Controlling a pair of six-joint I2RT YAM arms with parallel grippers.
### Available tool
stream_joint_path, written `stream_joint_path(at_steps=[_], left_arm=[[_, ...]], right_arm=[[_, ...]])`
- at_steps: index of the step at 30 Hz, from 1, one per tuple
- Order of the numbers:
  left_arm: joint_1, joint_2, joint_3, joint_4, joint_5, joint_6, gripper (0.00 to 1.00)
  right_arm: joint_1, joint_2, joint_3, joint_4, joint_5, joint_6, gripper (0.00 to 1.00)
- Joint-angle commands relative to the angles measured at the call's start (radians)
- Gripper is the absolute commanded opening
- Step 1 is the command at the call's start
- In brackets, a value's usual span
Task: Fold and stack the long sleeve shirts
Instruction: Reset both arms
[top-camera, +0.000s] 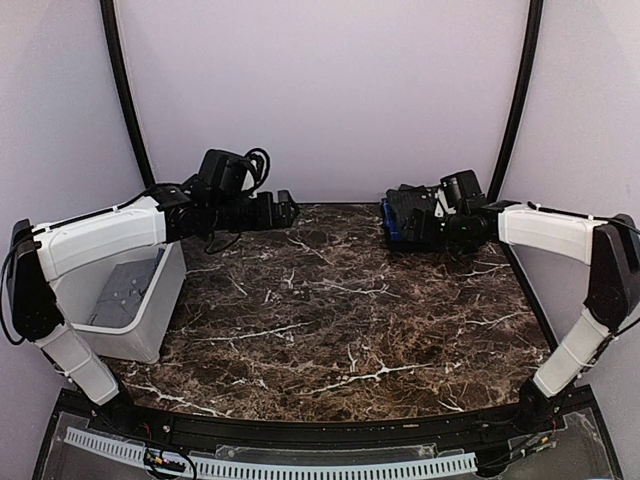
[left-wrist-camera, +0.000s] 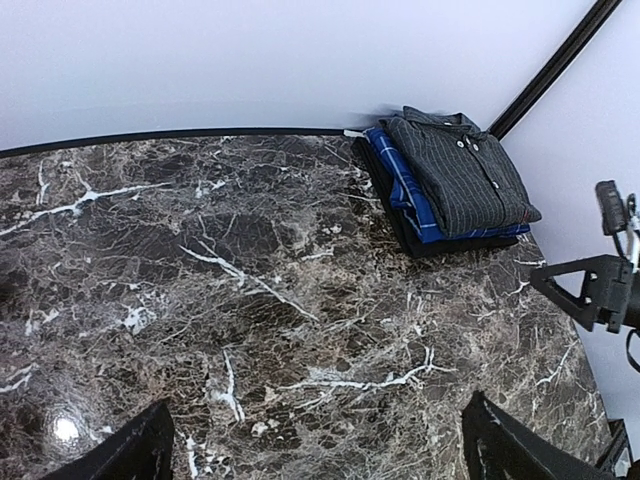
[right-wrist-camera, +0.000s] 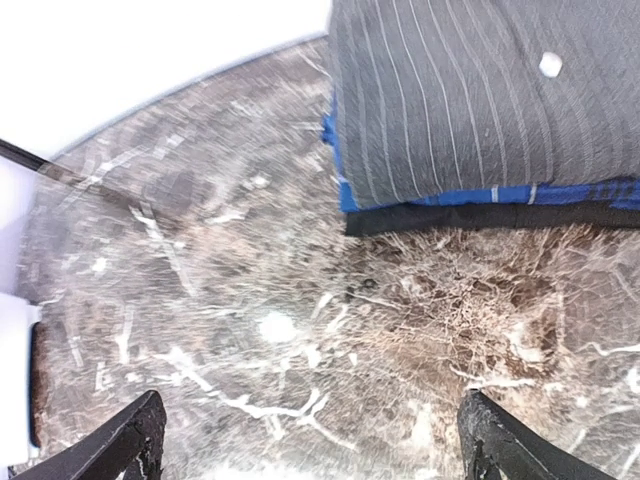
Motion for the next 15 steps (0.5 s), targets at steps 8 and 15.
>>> stream_joint_path(at_steps=[8,15], left_arm=[[0.004,-0.143,-0.103,0.043,-0.053,0.093,0.99],[0.004,-0.207,-0.165,0.077,-0.079,0.106,0.99]], right_arm=[[0.054,-0.438,-0.256,0.207,0.101,-0.12,0.99],[0.066,-0.66,-0.361,0.227,0.107,-0.186,0.99]])
